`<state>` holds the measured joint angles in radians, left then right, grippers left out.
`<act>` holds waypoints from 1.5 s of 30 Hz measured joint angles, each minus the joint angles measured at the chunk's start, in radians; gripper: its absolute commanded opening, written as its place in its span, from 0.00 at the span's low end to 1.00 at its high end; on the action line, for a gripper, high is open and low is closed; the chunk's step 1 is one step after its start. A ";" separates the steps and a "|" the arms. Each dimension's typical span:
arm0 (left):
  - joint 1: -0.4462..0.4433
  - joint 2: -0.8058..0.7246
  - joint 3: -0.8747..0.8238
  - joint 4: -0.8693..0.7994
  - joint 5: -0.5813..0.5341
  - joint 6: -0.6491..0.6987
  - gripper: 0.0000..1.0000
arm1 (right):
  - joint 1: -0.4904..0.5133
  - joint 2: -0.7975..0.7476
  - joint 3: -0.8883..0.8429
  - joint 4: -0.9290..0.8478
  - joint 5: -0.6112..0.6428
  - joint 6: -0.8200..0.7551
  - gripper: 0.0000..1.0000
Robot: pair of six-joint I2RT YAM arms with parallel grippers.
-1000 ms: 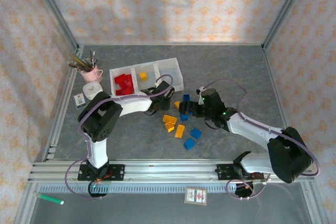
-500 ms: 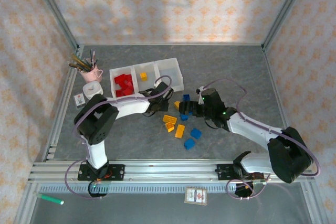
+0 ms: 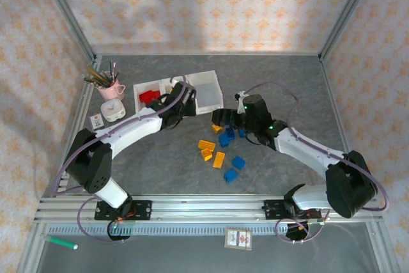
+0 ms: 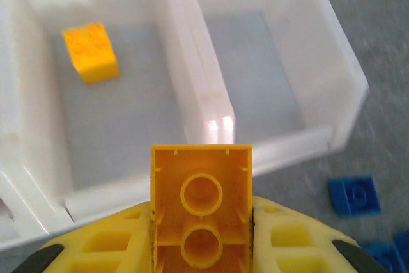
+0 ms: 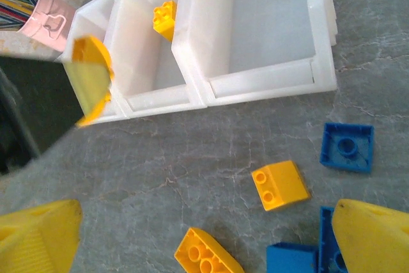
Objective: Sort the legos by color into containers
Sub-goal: Place the lego in the container, then pick up the lego from the center of the table.
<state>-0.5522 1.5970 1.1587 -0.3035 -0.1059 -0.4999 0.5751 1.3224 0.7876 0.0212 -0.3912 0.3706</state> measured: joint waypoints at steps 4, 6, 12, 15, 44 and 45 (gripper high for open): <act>0.064 0.087 0.090 0.002 -0.027 -0.017 0.29 | 0.000 0.044 0.025 0.019 0.002 0.003 1.00; 0.084 0.140 0.123 0.006 -0.032 -0.024 0.29 | 0.000 0.060 0.035 0.023 0.002 0.003 1.00; 0.103 0.305 0.212 0.004 -0.034 -0.024 0.38 | 0.000 0.075 0.046 0.025 0.002 0.003 1.00; 0.109 0.354 0.256 -0.002 -0.039 -0.023 0.44 | 0.000 0.075 0.046 0.025 0.006 0.003 1.00; -0.155 0.034 -0.014 0.017 0.059 -0.276 0.73 | -0.129 -0.064 -0.073 -0.060 0.013 0.004 1.00; -0.171 0.035 -0.023 0.024 0.064 -0.294 0.74 | -0.137 -0.067 -0.088 -0.060 0.008 0.005 1.00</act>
<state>-0.7235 1.6318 1.1362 -0.2798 -0.0414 -0.7944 0.4381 1.2556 0.6994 -0.0383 -0.3828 0.3759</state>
